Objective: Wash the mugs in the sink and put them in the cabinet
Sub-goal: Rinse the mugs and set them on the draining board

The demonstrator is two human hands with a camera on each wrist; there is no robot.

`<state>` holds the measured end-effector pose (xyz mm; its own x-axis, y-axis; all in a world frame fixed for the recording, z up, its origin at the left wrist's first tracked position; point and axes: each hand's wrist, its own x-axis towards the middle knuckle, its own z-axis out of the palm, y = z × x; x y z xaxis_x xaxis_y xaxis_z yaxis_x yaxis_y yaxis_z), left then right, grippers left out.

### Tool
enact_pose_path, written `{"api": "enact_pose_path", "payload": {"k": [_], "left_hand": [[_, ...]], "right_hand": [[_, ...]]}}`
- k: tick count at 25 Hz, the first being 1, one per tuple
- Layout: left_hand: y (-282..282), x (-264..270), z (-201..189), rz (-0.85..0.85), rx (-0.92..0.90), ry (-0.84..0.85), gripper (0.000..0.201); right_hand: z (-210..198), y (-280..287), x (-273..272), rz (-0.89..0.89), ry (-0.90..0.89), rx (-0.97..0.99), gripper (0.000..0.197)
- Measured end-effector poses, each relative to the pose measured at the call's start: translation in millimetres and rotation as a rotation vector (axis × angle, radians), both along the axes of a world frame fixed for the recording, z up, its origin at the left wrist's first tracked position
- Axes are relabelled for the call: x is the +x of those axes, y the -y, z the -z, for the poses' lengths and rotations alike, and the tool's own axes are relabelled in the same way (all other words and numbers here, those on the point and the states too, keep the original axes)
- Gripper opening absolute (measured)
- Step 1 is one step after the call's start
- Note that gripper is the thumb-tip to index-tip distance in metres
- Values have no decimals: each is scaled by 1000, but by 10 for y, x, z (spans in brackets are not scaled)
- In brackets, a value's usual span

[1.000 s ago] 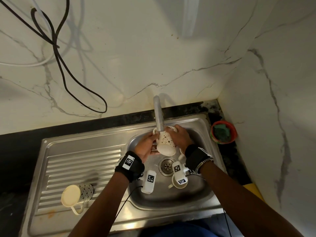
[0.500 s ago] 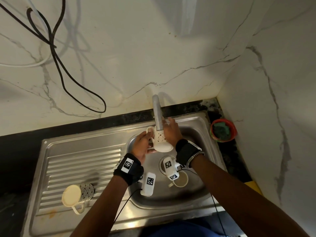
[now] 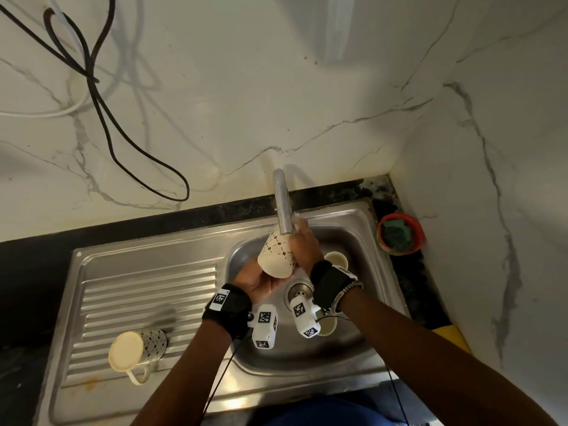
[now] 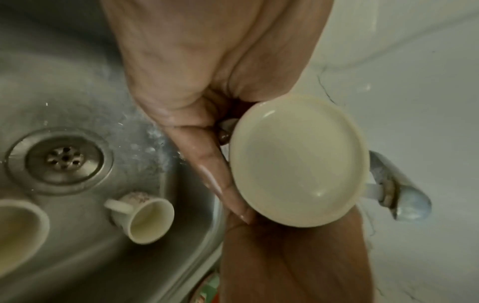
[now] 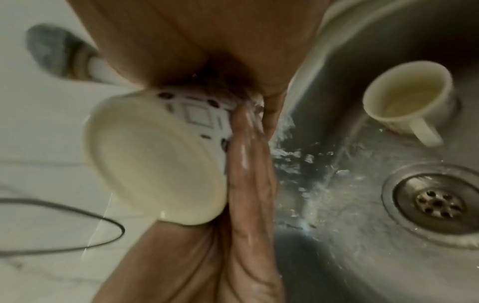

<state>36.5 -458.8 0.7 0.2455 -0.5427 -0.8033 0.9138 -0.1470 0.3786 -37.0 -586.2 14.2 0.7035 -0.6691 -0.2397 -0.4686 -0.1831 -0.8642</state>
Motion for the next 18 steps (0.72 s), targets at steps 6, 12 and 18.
{"api": "enact_pose_path", "payload": {"k": [6, 12, 18], "left_hand": [[100, 9, -239, 276, 135, 260, 53], [222, -23, -338, 149, -13, 129, 67], [137, -22, -237, -45, -171, -100, 58]], "right_hand": [[-58, 223, -10, 67, -23, 189, 27], [14, 115, 74, -72, -57, -64, 35], [140, -353, -204, -480, -69, -577, 51]]}}
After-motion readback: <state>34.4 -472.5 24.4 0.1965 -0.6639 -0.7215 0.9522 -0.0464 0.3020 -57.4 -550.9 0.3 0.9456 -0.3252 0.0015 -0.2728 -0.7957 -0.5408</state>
